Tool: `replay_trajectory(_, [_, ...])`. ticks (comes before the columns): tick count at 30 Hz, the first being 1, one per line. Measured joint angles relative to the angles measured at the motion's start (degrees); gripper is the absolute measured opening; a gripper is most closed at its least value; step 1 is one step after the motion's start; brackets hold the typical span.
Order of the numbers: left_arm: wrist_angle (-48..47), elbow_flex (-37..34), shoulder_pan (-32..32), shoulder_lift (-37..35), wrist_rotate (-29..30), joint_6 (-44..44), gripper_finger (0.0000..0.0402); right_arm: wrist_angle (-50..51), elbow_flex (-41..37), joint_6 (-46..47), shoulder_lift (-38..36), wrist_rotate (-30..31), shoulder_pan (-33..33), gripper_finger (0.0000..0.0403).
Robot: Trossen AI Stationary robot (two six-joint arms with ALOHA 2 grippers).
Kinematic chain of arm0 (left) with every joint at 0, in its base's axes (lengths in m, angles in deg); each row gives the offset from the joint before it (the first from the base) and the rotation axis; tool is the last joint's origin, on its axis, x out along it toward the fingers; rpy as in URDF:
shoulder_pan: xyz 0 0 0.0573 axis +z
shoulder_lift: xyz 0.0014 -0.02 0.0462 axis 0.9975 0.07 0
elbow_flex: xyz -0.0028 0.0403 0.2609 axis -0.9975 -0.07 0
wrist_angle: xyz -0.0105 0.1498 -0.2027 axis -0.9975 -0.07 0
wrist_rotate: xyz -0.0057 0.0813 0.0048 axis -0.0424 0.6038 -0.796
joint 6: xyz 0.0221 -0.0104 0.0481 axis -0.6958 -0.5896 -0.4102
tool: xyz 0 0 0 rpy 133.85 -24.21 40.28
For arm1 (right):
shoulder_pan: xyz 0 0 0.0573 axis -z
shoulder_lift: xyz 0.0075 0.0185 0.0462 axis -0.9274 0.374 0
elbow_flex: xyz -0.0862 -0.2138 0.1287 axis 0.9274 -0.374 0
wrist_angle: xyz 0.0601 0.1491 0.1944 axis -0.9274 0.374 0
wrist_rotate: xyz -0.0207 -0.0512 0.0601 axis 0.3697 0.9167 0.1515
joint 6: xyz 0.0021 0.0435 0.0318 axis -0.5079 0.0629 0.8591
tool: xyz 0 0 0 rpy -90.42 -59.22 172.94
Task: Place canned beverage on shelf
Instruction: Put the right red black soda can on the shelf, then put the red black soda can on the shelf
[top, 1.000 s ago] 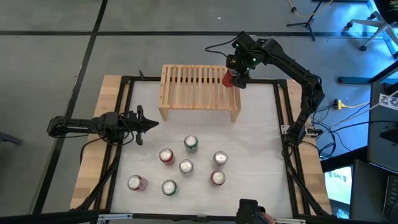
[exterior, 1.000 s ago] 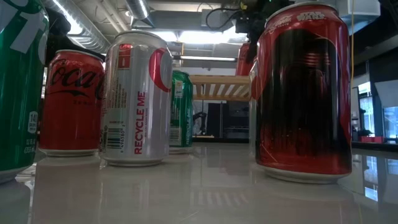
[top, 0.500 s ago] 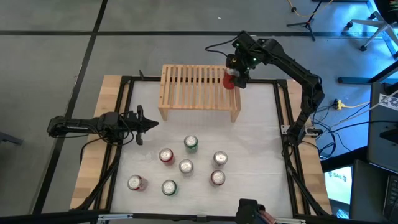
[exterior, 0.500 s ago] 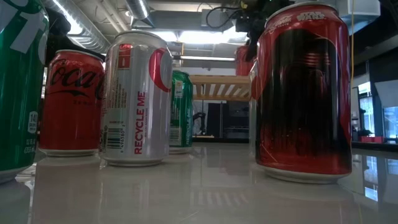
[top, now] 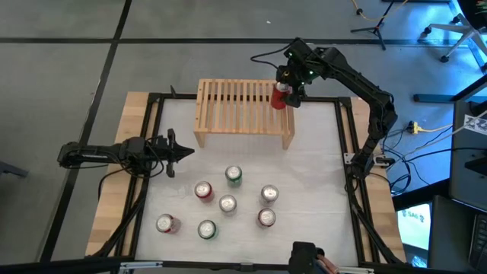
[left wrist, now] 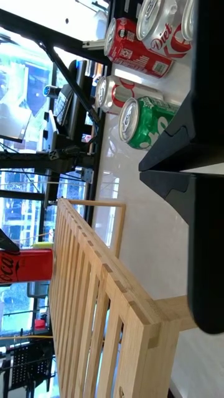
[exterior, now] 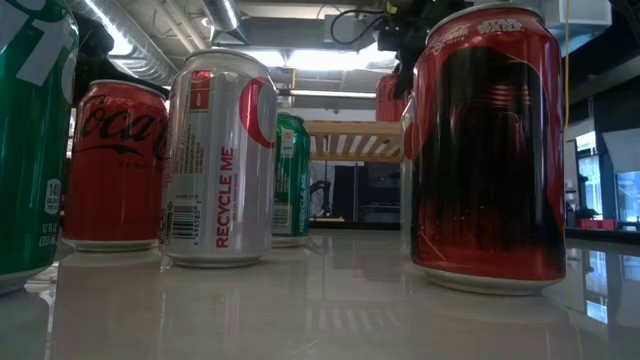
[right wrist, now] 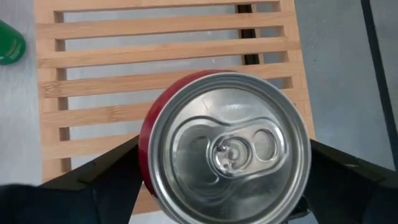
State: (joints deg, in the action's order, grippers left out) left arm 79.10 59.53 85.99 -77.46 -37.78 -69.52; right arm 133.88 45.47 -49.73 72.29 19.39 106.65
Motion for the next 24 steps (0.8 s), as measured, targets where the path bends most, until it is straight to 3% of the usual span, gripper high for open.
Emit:
replay_trajectory(10, [0.01, 0.01, 0.0, 0.0, 0.0, 0.0, 0.0, 0.73, 0.72, -0.09, 0.0, 4.11, 0.0, 0.037])
replay_trajectory(24, [0.02, 0.0, 0.01, -0.01, 0.0, 0.01, 0.0, 11.62, 12.8, 1.74, -0.04, 3.6, 0.0, 0.037])
